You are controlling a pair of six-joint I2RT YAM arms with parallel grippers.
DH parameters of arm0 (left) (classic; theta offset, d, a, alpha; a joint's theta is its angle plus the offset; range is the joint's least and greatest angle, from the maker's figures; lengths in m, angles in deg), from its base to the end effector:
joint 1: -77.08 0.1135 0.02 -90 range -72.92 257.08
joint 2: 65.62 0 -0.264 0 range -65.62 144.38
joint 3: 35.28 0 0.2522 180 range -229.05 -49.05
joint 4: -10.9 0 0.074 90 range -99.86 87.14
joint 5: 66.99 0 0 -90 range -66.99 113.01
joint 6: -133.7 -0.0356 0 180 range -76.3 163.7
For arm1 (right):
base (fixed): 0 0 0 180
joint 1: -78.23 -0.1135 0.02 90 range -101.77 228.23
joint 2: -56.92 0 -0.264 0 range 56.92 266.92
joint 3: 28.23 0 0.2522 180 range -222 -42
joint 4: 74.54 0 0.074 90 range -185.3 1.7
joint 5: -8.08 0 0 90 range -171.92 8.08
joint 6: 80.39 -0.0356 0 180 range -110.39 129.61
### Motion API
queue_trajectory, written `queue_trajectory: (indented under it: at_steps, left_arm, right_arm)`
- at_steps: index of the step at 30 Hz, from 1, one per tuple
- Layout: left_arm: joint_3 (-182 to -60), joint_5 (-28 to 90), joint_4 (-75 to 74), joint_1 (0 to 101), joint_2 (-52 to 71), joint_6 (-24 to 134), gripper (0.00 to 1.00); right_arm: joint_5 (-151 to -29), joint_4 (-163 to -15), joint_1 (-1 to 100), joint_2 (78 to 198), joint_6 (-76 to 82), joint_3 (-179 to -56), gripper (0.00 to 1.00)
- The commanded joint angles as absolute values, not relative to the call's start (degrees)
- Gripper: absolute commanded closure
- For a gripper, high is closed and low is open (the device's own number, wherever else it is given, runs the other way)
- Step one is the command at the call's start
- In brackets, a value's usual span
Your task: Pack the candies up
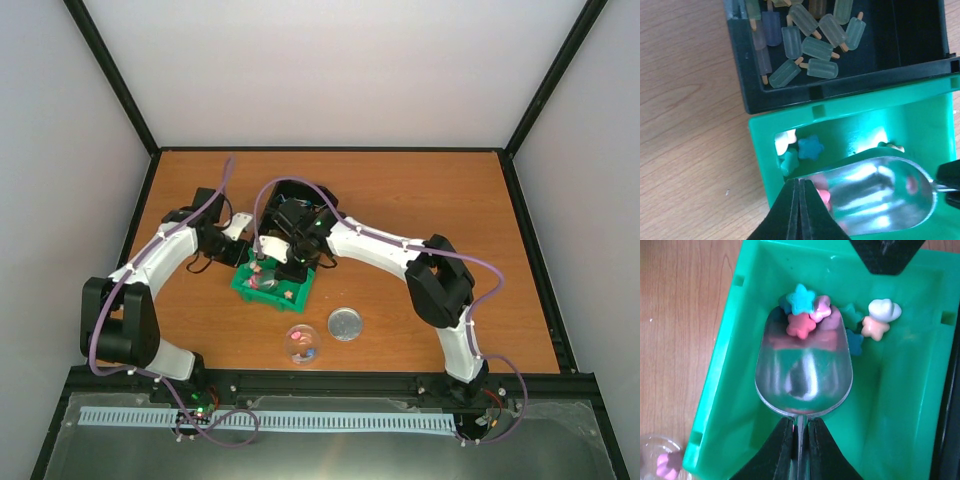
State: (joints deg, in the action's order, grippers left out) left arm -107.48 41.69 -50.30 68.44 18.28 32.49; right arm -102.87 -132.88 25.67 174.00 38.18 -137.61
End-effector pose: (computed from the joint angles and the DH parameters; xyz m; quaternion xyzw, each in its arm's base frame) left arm 0.2658 -0.0519 0.2219 0.1920 0.9570 -0.1572 0.1503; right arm 0.2535 0.3521 0.2168 -0.6542 0.7062 0.2164 0.1627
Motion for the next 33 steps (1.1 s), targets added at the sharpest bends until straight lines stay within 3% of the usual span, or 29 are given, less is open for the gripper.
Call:
queue_trajectory:
  at_steps: [1, 14, 33]
  left_arm:
    - [-107.62, 43.69, -50.54, 67.90, 18.53, 33.17, 0.99]
    - [-107.76, 42.53, -50.94, 67.94, 18.57, 33.07, 0.99]
    - [-108.23, 41.73, -51.29, 67.94, 18.49, 33.15, 0.99]
  right_arm:
    - [-102.44, -128.80, 24.79, 175.79, 35.03, -132.35, 0.97]
    - [-108.44, -87.51, 25.86, 159.43, 26.82, -104.13, 0.97]
    - [-116.54, -60.31, 33.01, 156.14, 18.79, -88.44, 0.97]
